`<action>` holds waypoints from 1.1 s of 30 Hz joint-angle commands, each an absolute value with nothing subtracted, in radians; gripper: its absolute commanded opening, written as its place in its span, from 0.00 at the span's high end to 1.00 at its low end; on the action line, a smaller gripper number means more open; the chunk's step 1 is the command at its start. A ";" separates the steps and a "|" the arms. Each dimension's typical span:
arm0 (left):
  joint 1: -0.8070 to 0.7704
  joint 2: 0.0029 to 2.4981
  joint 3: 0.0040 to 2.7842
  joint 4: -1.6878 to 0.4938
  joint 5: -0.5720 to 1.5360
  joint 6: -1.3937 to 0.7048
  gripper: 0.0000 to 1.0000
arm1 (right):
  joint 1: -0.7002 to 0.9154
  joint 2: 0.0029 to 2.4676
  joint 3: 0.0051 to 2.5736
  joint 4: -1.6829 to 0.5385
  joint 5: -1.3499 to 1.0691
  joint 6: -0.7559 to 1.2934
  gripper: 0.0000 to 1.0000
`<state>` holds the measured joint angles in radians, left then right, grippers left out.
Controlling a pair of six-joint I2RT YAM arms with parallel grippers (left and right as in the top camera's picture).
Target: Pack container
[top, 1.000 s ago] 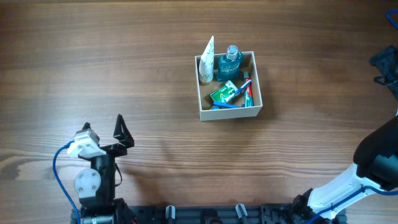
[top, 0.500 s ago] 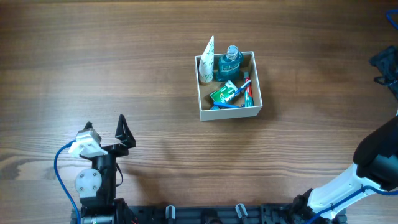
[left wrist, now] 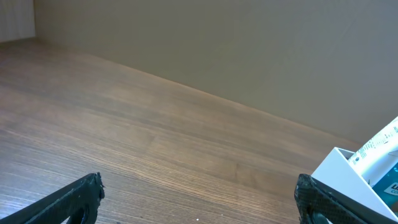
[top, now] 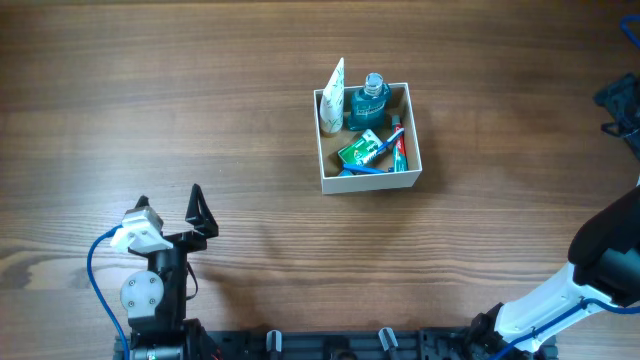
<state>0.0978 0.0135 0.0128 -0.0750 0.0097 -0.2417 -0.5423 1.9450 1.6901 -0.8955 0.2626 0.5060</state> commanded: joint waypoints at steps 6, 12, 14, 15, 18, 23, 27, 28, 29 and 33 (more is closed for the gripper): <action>0.094 0.003 0.006 -0.075 0.026 -0.221 0.00 | -0.543 1.940 1.687 -0.893 0.261 0.498 0.00; 0.094 0.003 0.006 -0.075 0.026 -0.221 0.00 | -0.543 1.940 1.687 -0.893 0.261 0.498 0.00; 0.094 0.003 0.006 -0.075 0.026 -0.221 0.00 | -0.543 1.940 1.687 -0.893 0.261 0.498 0.00; 0.094 0.003 0.006 -0.075 0.026 -0.221 0.00 | -0.543 1.940 1.687 -0.893 0.261 0.498 0.00; 0.094 0.003 0.006 -0.075 0.026 -0.221 0.00 | -0.543 1.940 1.687 -0.893 0.261 0.498 0.00; 0.094 0.003 0.006 -0.075 0.026 -0.221 0.00 | -0.543 1.940 1.687 -0.893 0.261 0.498 0.00; 0.094 0.003 0.006 -0.075 0.026 -0.221 0.00 | -0.543 1.940 1.687 -0.893 0.261 0.498 0.00; 0.094 0.003 0.006 -0.075 0.026 -0.221 0.00 | -0.543 1.940 1.687 -0.893 0.261 0.498 0.00; 0.094 0.003 0.006 -0.075 0.026 -0.221 0.00 | -0.543 1.940 1.687 -0.892 0.261 0.498 0.00; 0.094 0.003 0.006 -0.075 0.026 -0.221 0.00 | -0.543 1.940 1.687 -0.893 0.261 0.498 0.00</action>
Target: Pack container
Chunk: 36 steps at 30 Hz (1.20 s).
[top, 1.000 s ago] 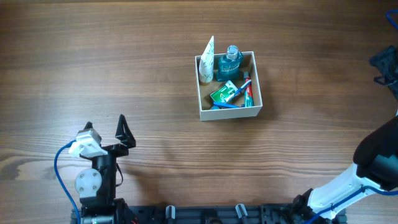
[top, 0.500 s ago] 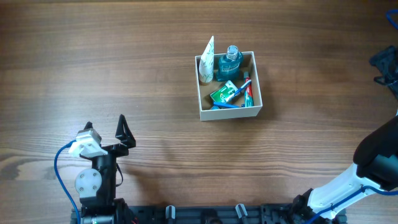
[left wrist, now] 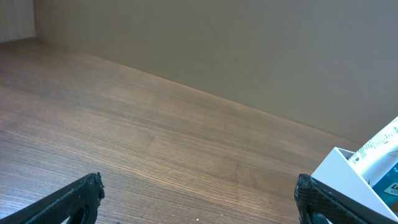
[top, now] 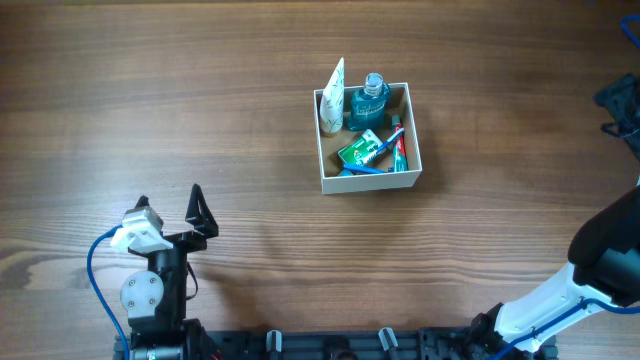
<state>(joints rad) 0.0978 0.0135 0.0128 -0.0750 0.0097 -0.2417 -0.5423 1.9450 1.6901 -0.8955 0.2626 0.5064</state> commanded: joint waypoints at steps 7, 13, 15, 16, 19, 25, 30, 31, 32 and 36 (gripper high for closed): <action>0.094 0.003 0.006 -0.075 0.026 -0.221 0.00 | -0.542 1.931 1.687 -0.889 0.261 0.498 0.00; 0.094 0.003 0.006 -0.075 0.026 -0.221 0.00 | -0.497 1.785 1.687 -0.890 0.303 0.496 0.00; 0.094 0.003 0.006 -0.075 0.026 -0.221 0.00 | -0.478 1.715 1.687 -0.890 0.303 0.497 0.00; 0.094 0.003 0.006 -0.075 0.026 -0.221 0.00 | -0.469 1.678 1.687 -0.891 0.302 0.496 0.00; 0.094 0.003 0.006 -0.075 0.026 -0.221 0.00 | -0.449 1.570 1.687 -0.890 0.307 0.497 0.00; 0.094 0.003 0.006 -0.075 0.026 -0.221 0.00 | -0.415 1.386 1.685 -0.852 0.303 0.514 0.00; 0.094 0.003 0.006 -0.075 0.026 -0.221 0.00 | -0.348 1.279 1.569 -0.657 0.302 0.429 0.00; 0.094 0.003 0.006 -0.075 0.026 -0.221 0.00 | -0.330 1.253 1.520 -0.594 0.298 0.408 0.00; 0.094 0.003 0.006 -0.075 0.026 -0.221 0.00 | -0.312 1.226 1.464 -0.528 0.289 0.384 0.00; 0.094 0.003 0.006 -0.075 0.026 -0.221 0.00 | -0.252 1.116 1.205 -0.272 0.245 0.369 0.00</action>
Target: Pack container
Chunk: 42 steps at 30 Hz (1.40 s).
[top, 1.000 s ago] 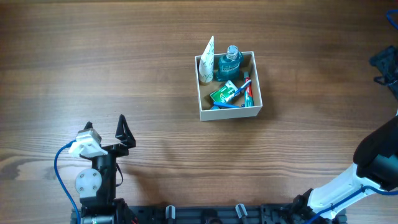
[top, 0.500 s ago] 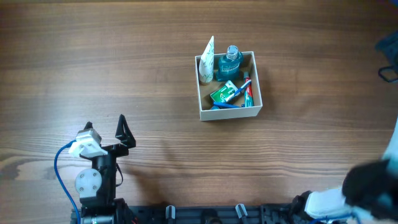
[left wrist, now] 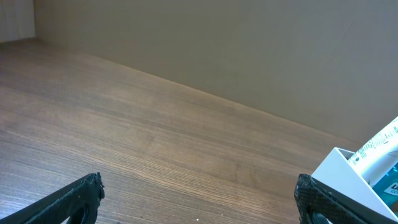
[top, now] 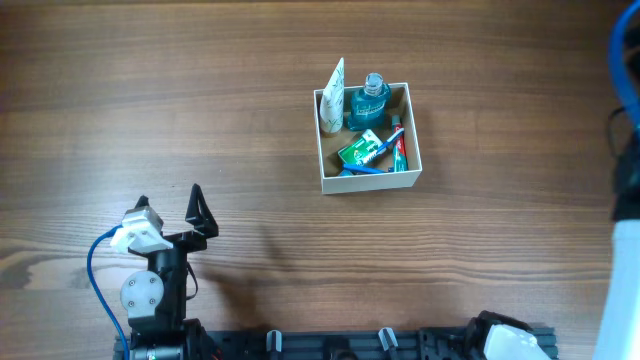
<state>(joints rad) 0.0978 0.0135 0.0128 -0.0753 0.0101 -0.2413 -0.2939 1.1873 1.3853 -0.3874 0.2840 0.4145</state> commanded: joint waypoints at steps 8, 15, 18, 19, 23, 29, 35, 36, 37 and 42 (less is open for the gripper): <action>0.094 0.003 0.006 -0.075 0.026 -0.221 0.00 | -0.208 0.900 0.756 -0.086 0.205 0.834 0.00; 0.094 0.003 0.006 -0.075 0.026 -0.221 0.00 | -0.208 0.645 0.457 -0.041 0.212 0.975 0.00; 0.094 0.003 0.006 -0.075 0.026 -0.221 0.00 | -0.207 0.551 0.405 -0.038 0.208 0.863 0.00; 0.094 0.003 0.006 -0.075 0.026 -0.221 0.00 | -0.206 0.530 0.399 -0.038 0.207 0.823 0.00; 0.094 0.003 0.006 -0.075 0.026 -0.221 0.00 | -0.206 0.428 0.385 -0.014 0.141 0.530 0.00; 0.094 0.003 0.006 -0.075 0.026 -0.221 0.00 | -0.186 0.348 0.384 0.014 -0.047 0.065 0.00; 0.094 0.003 0.006 -0.075 0.026 -0.221 0.00 | -0.110 0.289 0.384 0.010 -0.068 -0.092 0.00; 0.094 0.003 0.006 -0.075 0.026 -0.221 0.00 | -0.101 0.282 0.384 0.007 -0.068 -0.091 0.00; 0.094 0.003 0.006 -0.075 0.026 -0.221 0.00 | -0.097 0.278 0.382 0.007 -0.069 -0.091 0.00; 0.094 0.003 0.006 -0.075 0.026 -0.221 0.00 | -0.093 0.252 0.316 0.052 -0.074 -0.071 0.00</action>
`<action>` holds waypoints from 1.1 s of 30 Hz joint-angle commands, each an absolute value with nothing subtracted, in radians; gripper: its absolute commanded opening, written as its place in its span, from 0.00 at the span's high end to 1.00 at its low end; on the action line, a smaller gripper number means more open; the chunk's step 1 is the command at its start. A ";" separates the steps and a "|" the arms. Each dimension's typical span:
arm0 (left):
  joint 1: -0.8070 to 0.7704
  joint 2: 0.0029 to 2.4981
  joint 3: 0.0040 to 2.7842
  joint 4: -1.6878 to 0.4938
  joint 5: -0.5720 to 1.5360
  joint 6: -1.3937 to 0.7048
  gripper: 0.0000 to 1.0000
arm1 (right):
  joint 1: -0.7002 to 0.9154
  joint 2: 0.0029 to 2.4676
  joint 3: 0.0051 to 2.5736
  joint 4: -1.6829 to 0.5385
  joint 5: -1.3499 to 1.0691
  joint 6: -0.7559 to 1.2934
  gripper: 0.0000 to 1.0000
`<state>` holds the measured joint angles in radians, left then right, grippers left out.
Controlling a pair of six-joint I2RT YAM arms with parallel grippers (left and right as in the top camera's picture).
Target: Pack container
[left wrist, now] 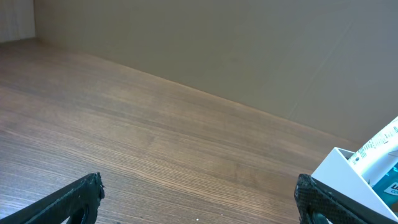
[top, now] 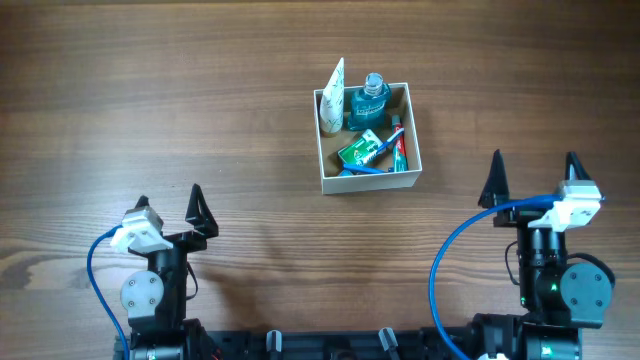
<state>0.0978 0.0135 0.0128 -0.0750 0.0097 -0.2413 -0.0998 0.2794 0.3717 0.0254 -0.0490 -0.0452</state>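
Note:
A white open box (top: 368,181) stands on the wooden table right of centre. Inside are a white tube (top: 333,98) leaning at its back left corner, a blue bottle (top: 369,101), a green packet (top: 360,150) and a red and blue toothbrush (top: 399,143). The box's corner (left wrist: 348,180) and the tube (left wrist: 377,147) show at the right of the left wrist view. My left gripper (top: 169,208) rests open near the front left edge, nothing between its fingers. At the front right my right gripper (top: 532,173) stands open and holds nothing.
The bare wooden table (top: 180,90) stretches round the box. A plain wall (left wrist: 236,43) rises behind the table's far edge in the left wrist view. Blue cables (top: 100,280) loop by both arm bases.
My right arm, seen only as a blurred white and blue shape at the right edge, now stands at the front right with its gripper open. The left gripper and the box are unchanged.
At first my right arm reached out of view past the table's right edge, and stayed so at the second moment. Then it was a blur along the right edge. Now it stands at the front right, open. The packed box and left gripper stayed put throughout.

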 commanded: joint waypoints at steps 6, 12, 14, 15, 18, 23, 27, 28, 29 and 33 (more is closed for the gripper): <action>0.094 0.003 0.006 -0.075 0.026 -0.221 0.00 | -0.093 0.193 0.178 0.197 -0.105 -0.068 0.00; 0.094 0.003 0.006 -0.075 0.026 -0.221 0.00 | -0.093 0.123 0.100 0.239 -0.141 -0.068 0.00; 0.094 0.003 0.006 -0.075 0.026 -0.221 0.00 | -0.093 0.101 0.091 0.239 -0.140 -0.068 0.00; 0.094 0.003 0.006 -0.075 0.026 -0.221 0.00 | -0.093 0.082 0.083 0.232 -0.140 -0.068 0.00; 0.094 0.003 0.006 -0.075 0.026 -0.221 0.00 | -0.093 0.031 0.059 0.215 -0.141 -0.068 0.00; 0.094 0.003 0.006 -0.075 0.026 -0.221 0.00 | -0.092 0.003 0.004 0.237 -0.160 -0.068 0.00; 0.094 0.003 0.006 -0.075 0.026 -0.221 0.00 | -0.090 0.003 0.005 0.182 -0.182 -0.069 0.00; 0.094 0.003 0.006 -0.075 0.026 -0.221 0.00 | -0.090 0.003 0.005 0.168 -0.182 -0.069 0.00; 0.094 0.003 0.006 -0.075 0.026 -0.221 0.00 | -0.090 0.003 0.005 0.154 -0.182 -0.069 0.00; 0.094 0.003 0.006 -0.075 0.026 -0.221 0.00 | -0.090 0.003 0.005 0.045 -0.183 -0.068 0.00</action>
<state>0.0978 0.0135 0.0128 -0.0750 0.0101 -0.2413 -0.0986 0.0162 0.0078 0.0975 -0.1581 -0.0551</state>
